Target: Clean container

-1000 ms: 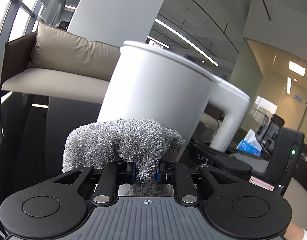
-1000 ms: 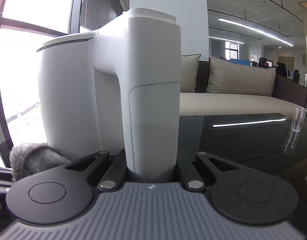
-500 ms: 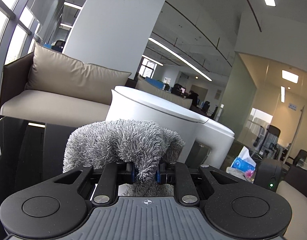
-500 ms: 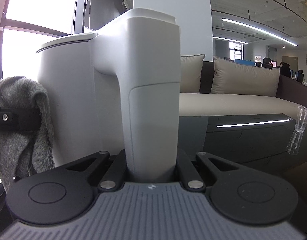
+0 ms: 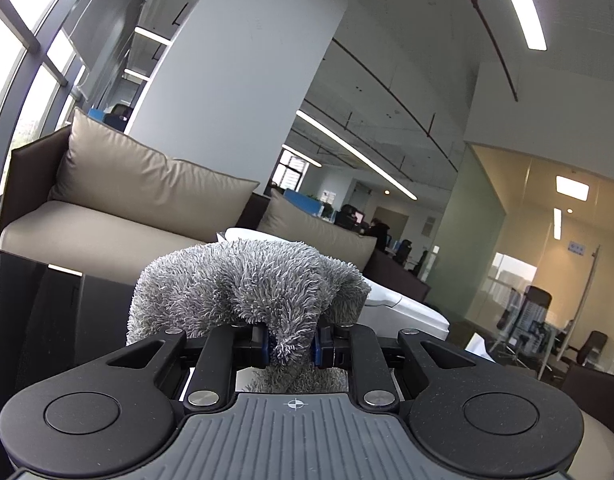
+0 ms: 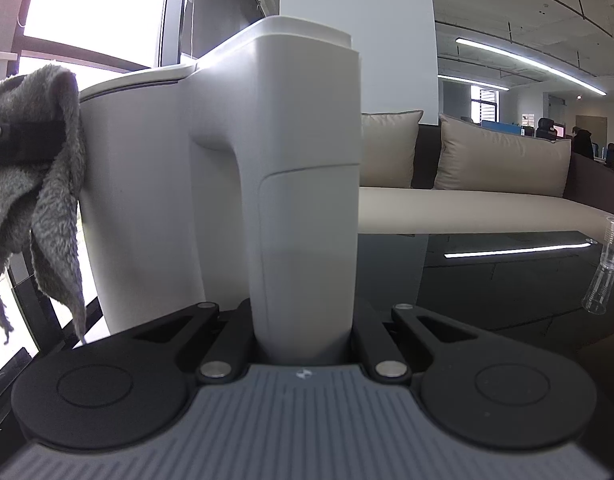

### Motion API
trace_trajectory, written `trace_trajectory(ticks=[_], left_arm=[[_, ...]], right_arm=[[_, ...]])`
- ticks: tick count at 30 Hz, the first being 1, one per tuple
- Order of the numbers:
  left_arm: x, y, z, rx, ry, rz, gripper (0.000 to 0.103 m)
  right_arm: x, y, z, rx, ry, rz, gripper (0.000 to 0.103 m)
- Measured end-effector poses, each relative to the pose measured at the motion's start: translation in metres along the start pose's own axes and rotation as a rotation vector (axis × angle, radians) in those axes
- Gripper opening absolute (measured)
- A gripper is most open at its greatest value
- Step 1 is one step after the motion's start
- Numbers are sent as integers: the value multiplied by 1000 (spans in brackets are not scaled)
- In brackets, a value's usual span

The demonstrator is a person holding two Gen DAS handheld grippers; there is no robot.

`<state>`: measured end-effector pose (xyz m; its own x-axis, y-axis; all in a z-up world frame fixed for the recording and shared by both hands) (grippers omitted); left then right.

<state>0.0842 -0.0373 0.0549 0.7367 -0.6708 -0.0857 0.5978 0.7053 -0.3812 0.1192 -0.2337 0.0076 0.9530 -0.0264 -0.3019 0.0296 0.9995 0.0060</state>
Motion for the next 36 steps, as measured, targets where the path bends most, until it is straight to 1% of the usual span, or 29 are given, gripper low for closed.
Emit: trace_trajectory(ticks=[3, 6, 9, 14, 17, 20, 26, 36], left_arm=[[-2, 1, -3, -6, 5, 5, 18], [-1, 11, -13, -46, 38, 9, 18], [4, 24, -24, -84, 79, 30, 18], [13, 36, -31, -109, 124, 67, 18], [18, 43, -38, -129, 161, 101, 18], [21, 49, -45, -151, 179, 109, 18], [29, 63, -55, -188, 234, 138, 17], [38, 78, -63, -222, 304, 189, 17]], right_arm=[[-3, -1, -1, -1, -1, 8, 3], [-5, -4, -2, -2, -2, 15, 3], [-6, -8, -2, -2, -2, 22, 3], [-5, -12, -1, -2, -3, 28, 3], [0, -13, -1, -3, -3, 33, 3], [1, -15, -1, -2, -3, 37, 3], [-1, -21, -1, -1, -4, 37, 3], [2, -24, 0, -4, -7, 40, 3]])
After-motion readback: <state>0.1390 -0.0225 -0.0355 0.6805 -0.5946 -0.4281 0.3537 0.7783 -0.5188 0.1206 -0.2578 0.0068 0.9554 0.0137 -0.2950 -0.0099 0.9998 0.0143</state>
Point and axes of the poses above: each gripper's, at about its wrist camera, not at the fingertips, and x roughly the way its jaws point, y to its left, z to its top, the point moved 2 cm from there along x, roughly the way its jaws point, and after that the axes turned 7 degrees about -z, right-handed, at the moved point
